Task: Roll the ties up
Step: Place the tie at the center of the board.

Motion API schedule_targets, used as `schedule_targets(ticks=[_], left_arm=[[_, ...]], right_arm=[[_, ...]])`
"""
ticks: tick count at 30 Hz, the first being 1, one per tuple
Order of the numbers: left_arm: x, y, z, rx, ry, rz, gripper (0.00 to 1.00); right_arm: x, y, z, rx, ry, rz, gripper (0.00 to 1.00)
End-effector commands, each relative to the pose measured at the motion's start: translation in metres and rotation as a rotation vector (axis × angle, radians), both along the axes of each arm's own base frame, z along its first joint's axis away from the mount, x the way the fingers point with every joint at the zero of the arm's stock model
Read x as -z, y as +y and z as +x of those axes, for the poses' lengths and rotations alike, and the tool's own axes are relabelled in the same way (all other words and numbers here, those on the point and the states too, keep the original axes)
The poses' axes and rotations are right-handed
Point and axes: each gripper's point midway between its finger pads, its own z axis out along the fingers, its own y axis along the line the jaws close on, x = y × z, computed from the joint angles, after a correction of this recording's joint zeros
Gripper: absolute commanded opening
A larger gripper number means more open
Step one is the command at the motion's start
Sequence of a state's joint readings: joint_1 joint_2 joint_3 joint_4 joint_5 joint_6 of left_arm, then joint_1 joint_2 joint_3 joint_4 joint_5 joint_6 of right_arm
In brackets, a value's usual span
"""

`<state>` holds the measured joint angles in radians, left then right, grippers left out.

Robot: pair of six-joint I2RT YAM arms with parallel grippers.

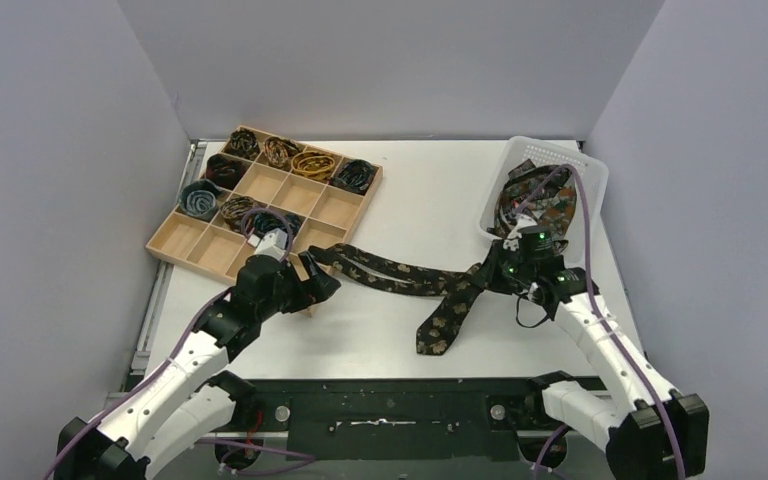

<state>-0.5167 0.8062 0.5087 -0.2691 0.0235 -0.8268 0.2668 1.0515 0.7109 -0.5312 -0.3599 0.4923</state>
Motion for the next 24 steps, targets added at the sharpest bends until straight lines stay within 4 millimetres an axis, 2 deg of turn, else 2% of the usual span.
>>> schedule_targets(ticks=[1,4,6,9,12,14,16,18,21,24], left_arm=[[-0.007,-0.008,0.003,0.059,-0.027,-0.002,0.80],[-0.009,-0.021,0.006,0.126,-0.025,0.000,0.80],[-0.008,-0.028,0.007,0.168,-0.013,0.006,0.80],[-0.008,-0.042,0.005,0.237,-0.014,0.026,0.80],[0.003,-0.052,0.000,0.285,0.016,0.042,0.80],[0.011,-0.057,-0.002,0.292,0.037,0.045,0.80],[0.016,-0.063,-0.004,0.301,0.048,0.040,0.80],[0.018,-0.069,-0.005,0.315,0.045,0.034,0.80],[0.018,-0.072,-0.004,0.325,0.044,0.032,0.80],[0.019,-0.075,-0.004,0.340,0.044,0.032,0.80]], right_arm=[[-0.032,-0.031,0.015,0.145,-0.092,-0.102,0.00],[-0.002,-0.041,0.004,0.142,0.035,-0.181,0.00],[0.011,-0.054,-0.001,0.180,0.096,-0.258,0.00],[-0.001,-0.084,0.005,0.324,0.072,-0.374,0.00],[-0.025,-0.112,0.012,0.469,0.000,-0.451,0.00],[-0.031,-0.125,0.013,0.509,-0.010,-0.465,0.01],[-0.027,-0.131,0.013,0.506,0.019,-0.464,0.00],[-0.016,-0.122,0.011,0.419,0.059,-0.436,0.00],[-0.008,-0.113,0.008,0.341,0.093,-0.418,0.09],[-0.013,-0.111,0.010,0.315,0.078,-0.418,0.17]])
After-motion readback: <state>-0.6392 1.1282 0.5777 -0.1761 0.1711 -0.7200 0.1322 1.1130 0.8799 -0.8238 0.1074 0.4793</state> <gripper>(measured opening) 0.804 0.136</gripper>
